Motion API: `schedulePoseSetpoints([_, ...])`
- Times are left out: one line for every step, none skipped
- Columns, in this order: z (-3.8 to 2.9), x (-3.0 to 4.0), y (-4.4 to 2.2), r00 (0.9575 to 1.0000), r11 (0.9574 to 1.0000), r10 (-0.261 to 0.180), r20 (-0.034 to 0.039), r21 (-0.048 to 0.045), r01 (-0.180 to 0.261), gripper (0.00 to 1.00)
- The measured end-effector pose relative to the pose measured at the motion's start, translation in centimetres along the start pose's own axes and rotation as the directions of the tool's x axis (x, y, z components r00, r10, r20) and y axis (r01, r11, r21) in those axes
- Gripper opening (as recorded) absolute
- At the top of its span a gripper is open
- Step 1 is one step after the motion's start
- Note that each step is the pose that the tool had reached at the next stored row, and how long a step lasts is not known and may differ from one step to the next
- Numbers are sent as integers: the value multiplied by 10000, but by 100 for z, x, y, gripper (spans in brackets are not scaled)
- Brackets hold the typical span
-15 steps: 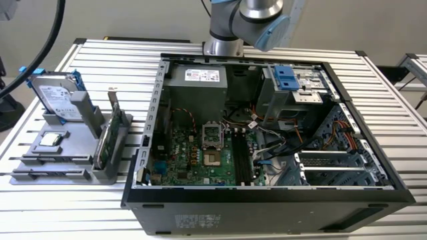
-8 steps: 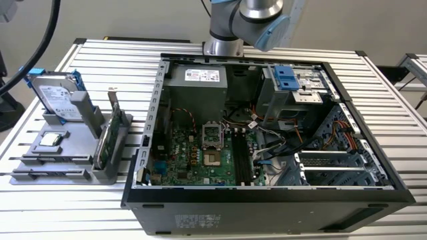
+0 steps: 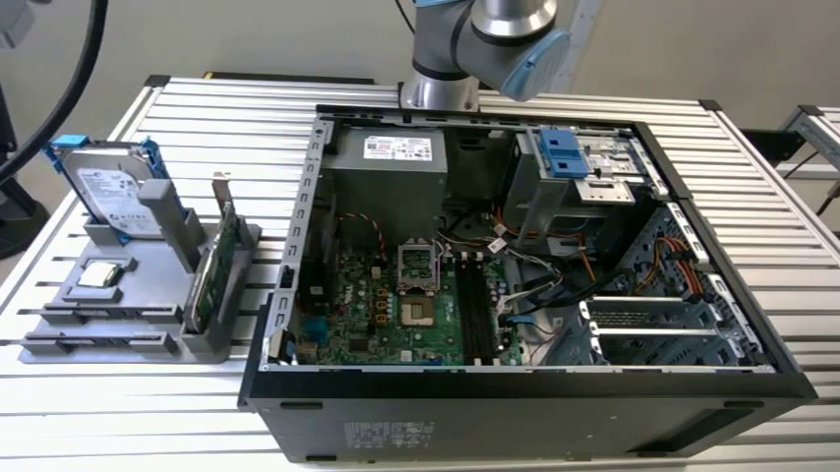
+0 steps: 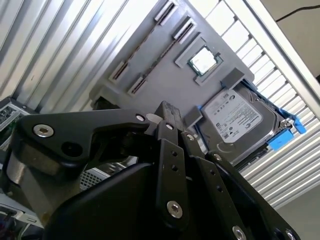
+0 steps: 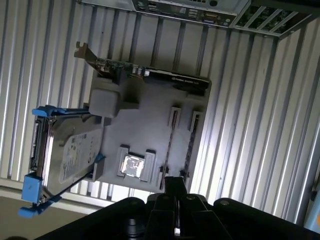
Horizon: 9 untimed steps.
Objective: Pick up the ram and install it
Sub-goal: 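Pick up the ram and move it above insertion slot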
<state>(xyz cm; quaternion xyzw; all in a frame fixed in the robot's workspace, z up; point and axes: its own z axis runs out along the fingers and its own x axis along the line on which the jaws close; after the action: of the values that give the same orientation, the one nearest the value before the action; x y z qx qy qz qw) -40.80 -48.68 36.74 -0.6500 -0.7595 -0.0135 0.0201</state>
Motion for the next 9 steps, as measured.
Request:
schedulePoseSetpoints([1,0,0,10000,10000,57,0,-3,-57,0])
schedulePoseSetpoints([1,0,0,9999,9999,114,-1,-6,-114,0])
schedulePoseSetpoints([2,0,0,9998,9998,177,-1,-8,-177,0])
schedulePoseSetpoints([3,0,0,9997,9997,243,-1,-12,-243,0])
schedulePoseSetpoints([3,0,0,9995,9995,326,-1,-15,-326,0])
schedulePoseSetpoints([4,0,0,9992,9992,405,-2,-18,-405,0])
schedulePoseSetpoints([5,-1,0,9988,9988,496,-2,-23,-496,0])
schedulePoseSetpoints([6,-1,0,9984,9984,573,-2,-26,-573,0])
schedulePoseSetpoints([8,0,0,9981,9981,609,-4,-29,-609,0])
